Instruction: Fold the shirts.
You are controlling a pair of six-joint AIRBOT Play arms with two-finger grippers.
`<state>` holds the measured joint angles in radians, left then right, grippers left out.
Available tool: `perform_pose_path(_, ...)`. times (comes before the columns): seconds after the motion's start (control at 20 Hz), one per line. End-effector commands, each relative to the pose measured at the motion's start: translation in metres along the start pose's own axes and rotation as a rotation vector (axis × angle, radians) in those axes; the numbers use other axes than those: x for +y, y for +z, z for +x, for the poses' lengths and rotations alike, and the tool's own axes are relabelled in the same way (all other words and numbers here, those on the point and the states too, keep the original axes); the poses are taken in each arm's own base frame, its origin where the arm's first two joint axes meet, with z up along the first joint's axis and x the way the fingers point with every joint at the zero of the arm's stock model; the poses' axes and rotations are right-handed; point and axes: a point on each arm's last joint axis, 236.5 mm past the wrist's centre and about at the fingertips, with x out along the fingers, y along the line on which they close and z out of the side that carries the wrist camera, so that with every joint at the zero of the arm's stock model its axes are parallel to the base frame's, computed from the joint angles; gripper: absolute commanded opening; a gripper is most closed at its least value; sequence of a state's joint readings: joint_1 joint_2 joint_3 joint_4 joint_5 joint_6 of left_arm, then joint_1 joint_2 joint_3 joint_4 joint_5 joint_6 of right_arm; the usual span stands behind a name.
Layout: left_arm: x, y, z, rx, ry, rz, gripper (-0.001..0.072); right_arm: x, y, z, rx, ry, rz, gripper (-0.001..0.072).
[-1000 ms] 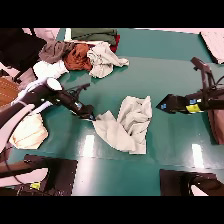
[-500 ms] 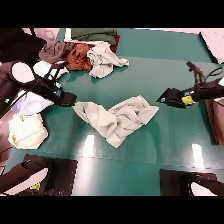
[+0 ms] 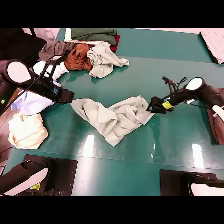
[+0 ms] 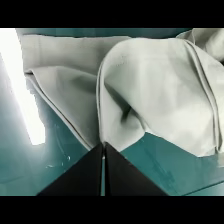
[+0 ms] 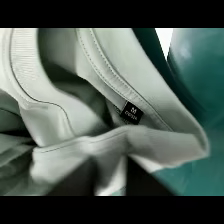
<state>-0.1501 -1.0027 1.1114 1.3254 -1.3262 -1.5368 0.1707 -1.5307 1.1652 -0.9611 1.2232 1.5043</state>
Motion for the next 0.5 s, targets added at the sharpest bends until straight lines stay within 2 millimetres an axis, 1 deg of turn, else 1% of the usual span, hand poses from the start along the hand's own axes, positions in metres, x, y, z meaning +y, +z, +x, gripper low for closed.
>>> perform_pose_path(0.0, 0.001, 0.001, -0.001, -0.006, 0.004, 0.001, 0.0022, -0.002, -0.003, 0.007, 0.021, -0.005, -0.010, 0.0029)
perform_pose_path(0.05, 0.001, 0.001, -0.001, -0.007, 0.005, 0.002, 0.0022, 0.000, -0.002, -0.006, 0.001, -0.004, -0.017, 0.0028)
perform_pose_path(0.1, 0.003, 0.002, -0.001, -0.008, 0.012, 0.004, 0.0022, 0.003, -0.002, -0.025, -0.033, 0.002, -0.026, 0.0028)
perform_pose_path(0.2, 0.011, 0.002, -0.003, -0.007, 0.048, 0.013, 0.0022, 0.009, -0.004, -0.068, -0.113, 0.011, -0.043, 0.0028)
perform_pose_path(0.25, 0.015, 0.003, -0.005, -0.008, 0.069, 0.020, 0.0022, 0.007, -0.007, -0.093, -0.162, -0.003, -0.051, 0.0027)
perform_pose_path(0.35, 0.024, 0.006, -0.015, -0.014, 0.115, 0.035, 0.0022, -0.006, -0.016, -0.141, -0.260, -0.061, -0.054, 0.0027)
perform_pose_path(0.45, 0.029, 0.015, -0.027, -0.042, 0.147, 0.048, 0.0022, -0.018, -0.029, -0.187, -0.366, -0.096, -0.025, 0.0027)
